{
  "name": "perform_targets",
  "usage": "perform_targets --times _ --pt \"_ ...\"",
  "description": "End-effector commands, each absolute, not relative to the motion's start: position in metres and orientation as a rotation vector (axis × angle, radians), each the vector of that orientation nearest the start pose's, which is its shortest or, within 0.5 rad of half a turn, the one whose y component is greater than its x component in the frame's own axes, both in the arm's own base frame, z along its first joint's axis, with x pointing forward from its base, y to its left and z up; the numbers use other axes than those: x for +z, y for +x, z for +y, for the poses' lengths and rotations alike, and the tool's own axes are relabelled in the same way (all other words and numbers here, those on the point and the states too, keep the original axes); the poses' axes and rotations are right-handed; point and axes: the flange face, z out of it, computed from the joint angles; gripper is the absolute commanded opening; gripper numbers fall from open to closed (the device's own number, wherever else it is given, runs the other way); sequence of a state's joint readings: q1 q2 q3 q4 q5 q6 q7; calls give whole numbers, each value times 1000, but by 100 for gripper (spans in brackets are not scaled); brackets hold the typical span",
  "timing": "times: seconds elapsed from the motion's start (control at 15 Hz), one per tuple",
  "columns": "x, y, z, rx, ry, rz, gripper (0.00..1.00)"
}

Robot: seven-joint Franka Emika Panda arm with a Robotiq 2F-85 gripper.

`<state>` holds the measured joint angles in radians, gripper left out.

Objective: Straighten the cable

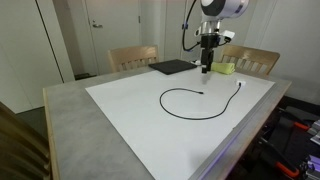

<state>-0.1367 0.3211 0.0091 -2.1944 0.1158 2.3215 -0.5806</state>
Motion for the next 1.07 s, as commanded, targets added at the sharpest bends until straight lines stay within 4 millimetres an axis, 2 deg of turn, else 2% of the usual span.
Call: perform_targets --times 0.0,0.47,1.0 --pt "212 530 -58 257 -2939 -615 100" --pt "186 532 -32 301 -2872 -725 100" --pt "158 545 -13 338 -2890 -686 100"
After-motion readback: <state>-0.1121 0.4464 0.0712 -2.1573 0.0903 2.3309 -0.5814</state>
